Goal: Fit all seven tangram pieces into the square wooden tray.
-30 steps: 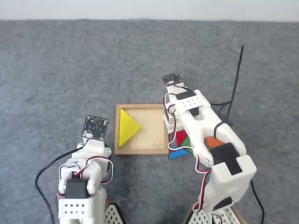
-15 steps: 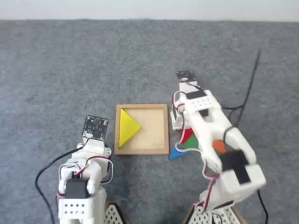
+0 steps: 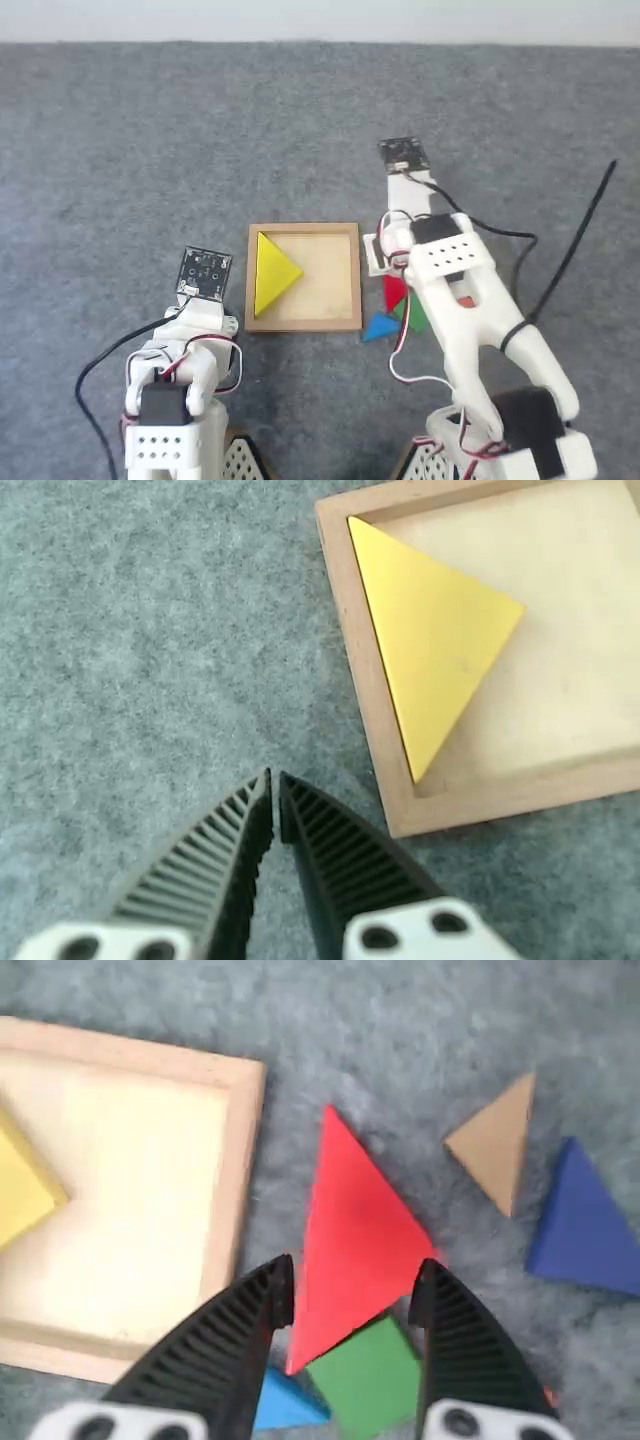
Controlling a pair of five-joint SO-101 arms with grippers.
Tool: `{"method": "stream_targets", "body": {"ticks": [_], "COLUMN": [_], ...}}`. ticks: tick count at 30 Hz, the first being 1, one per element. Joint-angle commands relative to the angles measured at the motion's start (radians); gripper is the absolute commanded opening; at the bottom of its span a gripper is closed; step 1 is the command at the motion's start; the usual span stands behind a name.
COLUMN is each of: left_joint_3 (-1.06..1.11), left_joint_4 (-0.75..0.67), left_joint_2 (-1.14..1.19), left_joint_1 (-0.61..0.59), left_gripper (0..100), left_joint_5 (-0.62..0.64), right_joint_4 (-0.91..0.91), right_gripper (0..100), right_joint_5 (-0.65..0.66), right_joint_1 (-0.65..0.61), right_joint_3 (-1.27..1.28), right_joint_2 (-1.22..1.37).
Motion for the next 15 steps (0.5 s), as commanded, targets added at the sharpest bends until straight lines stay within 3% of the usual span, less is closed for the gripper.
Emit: {"method": "stream_targets", "body": {"ticks": [1,5,11,15], "left_joint_3": [-0.012,-0.012,-0.012,-0.012], "left_joint_4": [0.005,0.005,0.005,0.005], "left_joint_2": [-0.018,-0.018,-0.018,-0.018], "left_joint_1": [-0.003,-0.003,-0.003,-0.003], "left_gripper": [1,1,1,1], "left_joint_5": [0.008,0.008,0.008,0.008], "right_joint_4": [0.001,-0.002,-0.035,-0.054], "right_gripper": [26.0,33.3,21.8,23.0], "right_joint_5": [0.032,0.029,-0.031,-0.026], "right_joint_1": [0.008,-0.036,-0.033,0.001], "right_joint_3": [-0.026,-0.052,-0.095,-0.101], "right_joint_2": [0.051,0.140,0.220,0.254]}}
